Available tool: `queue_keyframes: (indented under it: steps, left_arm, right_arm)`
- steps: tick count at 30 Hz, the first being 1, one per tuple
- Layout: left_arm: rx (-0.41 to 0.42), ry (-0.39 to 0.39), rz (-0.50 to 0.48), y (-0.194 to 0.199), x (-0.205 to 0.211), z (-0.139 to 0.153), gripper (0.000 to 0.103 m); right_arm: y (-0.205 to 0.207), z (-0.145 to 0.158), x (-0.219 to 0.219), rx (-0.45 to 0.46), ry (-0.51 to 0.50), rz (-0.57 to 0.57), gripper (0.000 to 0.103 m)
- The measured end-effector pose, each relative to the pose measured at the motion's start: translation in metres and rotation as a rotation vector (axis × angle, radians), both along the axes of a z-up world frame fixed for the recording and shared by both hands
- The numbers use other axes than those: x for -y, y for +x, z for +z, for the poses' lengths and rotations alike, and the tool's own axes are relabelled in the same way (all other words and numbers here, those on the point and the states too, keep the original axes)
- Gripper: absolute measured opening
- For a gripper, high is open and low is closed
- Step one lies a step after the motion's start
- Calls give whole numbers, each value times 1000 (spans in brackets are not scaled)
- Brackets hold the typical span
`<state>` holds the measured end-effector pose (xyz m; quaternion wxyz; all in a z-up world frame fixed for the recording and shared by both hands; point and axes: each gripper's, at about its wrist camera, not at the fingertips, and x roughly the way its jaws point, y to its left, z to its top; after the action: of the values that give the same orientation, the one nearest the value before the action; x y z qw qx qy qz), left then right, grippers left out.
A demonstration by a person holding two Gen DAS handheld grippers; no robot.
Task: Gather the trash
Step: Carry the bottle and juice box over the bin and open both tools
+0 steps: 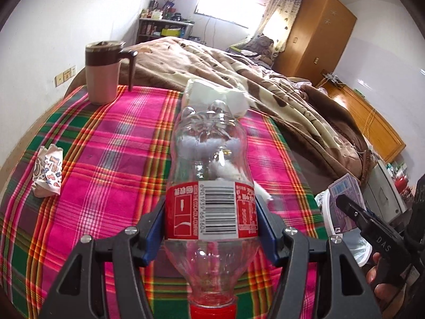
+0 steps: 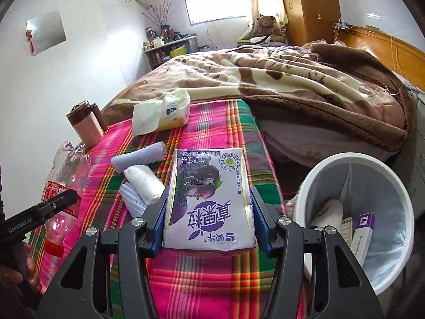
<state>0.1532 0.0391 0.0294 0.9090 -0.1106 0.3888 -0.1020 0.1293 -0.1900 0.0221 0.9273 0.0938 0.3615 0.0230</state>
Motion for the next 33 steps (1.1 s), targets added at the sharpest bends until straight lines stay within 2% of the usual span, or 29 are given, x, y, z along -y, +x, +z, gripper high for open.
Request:
queue_keyframes:
  steps: [9, 18, 27, 33]
  left_arm:
    - [59, 37, -78, -18, 47, 14, 64]
    - [106, 70, -200, -33, 109, 20, 64]
    - [108, 72, -339, -36, 182, 19, 64]
    - [77, 70, -427, -32, 224, 8, 64]
  right_arm:
    - [-21, 11, 29, 34, 0, -43, 55]
    - [-43, 17, 71, 60, -8, -121, 55]
    - [-55, 14, 117, 52, -12, -207, 55]
    - [-56, 5, 142, 18, -20, -241, 55]
